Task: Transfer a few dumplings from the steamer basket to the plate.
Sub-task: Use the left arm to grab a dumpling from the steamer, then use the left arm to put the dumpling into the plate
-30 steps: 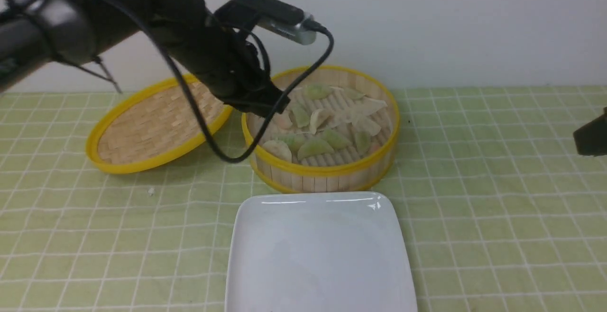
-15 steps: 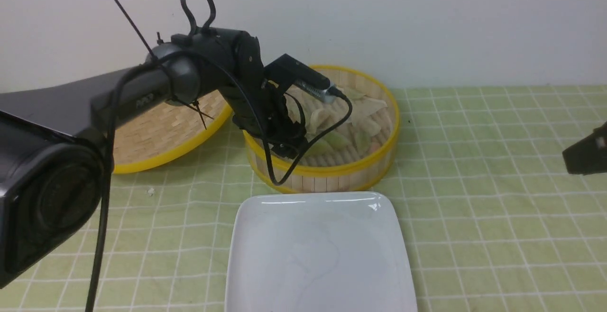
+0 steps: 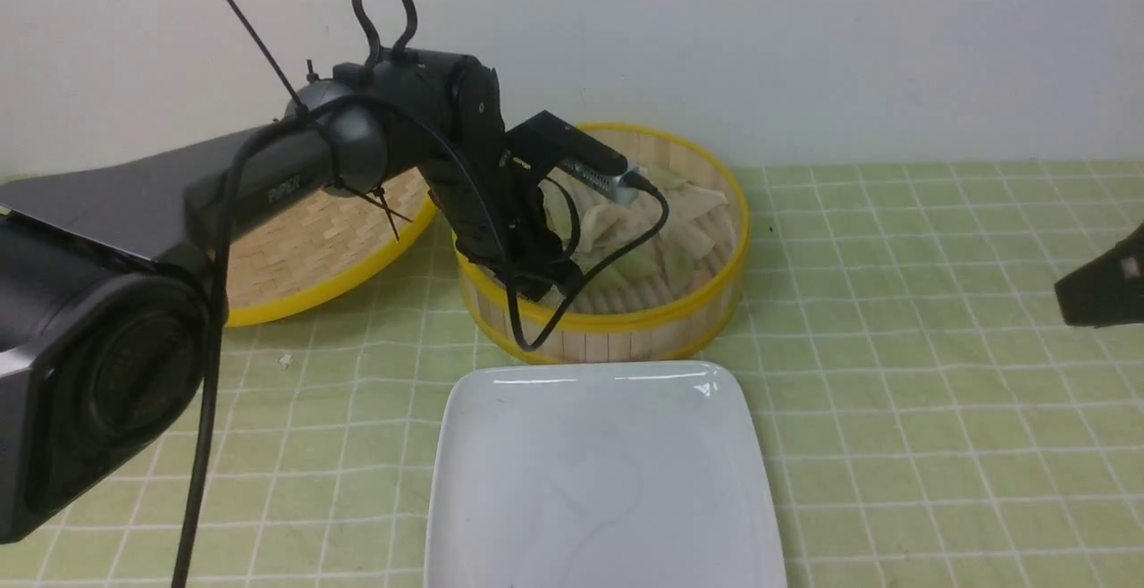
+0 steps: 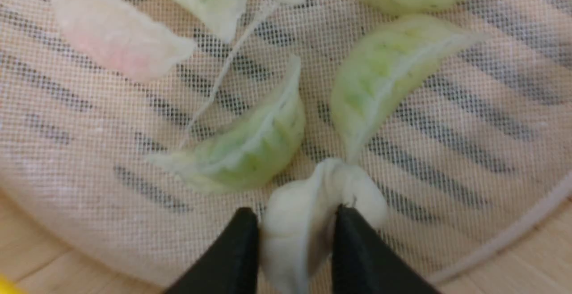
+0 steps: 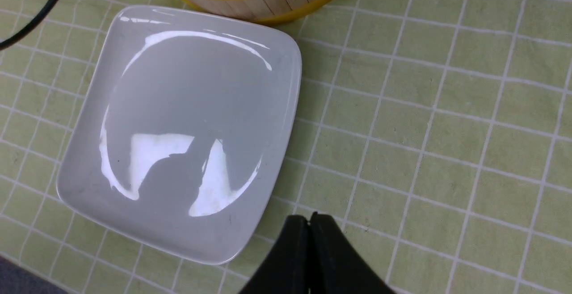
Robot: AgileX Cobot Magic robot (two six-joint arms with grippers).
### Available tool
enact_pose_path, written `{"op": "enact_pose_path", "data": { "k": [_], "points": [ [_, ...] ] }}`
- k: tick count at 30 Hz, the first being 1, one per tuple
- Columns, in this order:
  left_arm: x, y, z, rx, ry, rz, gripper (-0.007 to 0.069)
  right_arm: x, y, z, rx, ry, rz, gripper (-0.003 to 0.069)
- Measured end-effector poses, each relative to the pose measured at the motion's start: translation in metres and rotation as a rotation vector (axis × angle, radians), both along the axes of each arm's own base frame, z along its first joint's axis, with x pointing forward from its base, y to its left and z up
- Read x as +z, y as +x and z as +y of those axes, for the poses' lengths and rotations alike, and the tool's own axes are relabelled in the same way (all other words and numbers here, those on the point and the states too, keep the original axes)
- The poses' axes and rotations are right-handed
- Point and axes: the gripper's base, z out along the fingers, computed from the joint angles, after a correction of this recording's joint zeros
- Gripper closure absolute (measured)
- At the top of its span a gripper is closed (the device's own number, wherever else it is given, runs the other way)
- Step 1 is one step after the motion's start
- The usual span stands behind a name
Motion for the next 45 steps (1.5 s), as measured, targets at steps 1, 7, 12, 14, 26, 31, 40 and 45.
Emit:
{"op": "enact_pose_path", "data": {
  "k": [1, 7, 12, 14, 26, 31, 40, 45],
  "points": [
    [0.001, 0.001, 0.0, 0.0, 0.0, -0.001, 0.0452, 0.0, 0.0, 0.0, 0.001, 0.0, 0.0, 0.0671],
    [0.045, 0.001, 0.0, 0.023, 0.012, 0.052, 0.0456, 0.0, 0.0, 0.0, 0.001, 0.001, 0.0, 0.0671],
    [0.105, -0.009, 0.001, 0.063, -0.069, -0.016, 0.0456, 0.0, 0.0, 0.0, 0.001, 0.002, 0.0, 0.0671],
    [0.119, -0.017, 0.002, 0.08, -0.108, -0.019, 0.0456, 0.0, 0.0, 0.0, 0.001, 0.002, 0.0, 0.0671],
    [0.069, -0.126, 0.003, 0.049, -0.05, 0.343, 0.0456, 0.002, 0.0, 0.003, 0.003, 0.039, -0.001, 0.0671],
    [0.026, -0.132, -0.014, 0.016, 0.0, 0.403, 0.0456, 0.002, 0.0, 0.003, 0.01, 0.038, -0.004, 0.0671],
    [0.013, -0.131, -0.016, 0.009, 0.032, 0.425, 0.0319, 0.028, 0.012, 0.006, 0.026, 0.054, -0.084, 0.0671],
    [0.013, -0.135, -0.015, 0.019, 0.046, 0.457, 0.0186, 0.047, 0.039, 0.033, 0.125, 0.066, -0.117, 0.0671]
  ]
}}
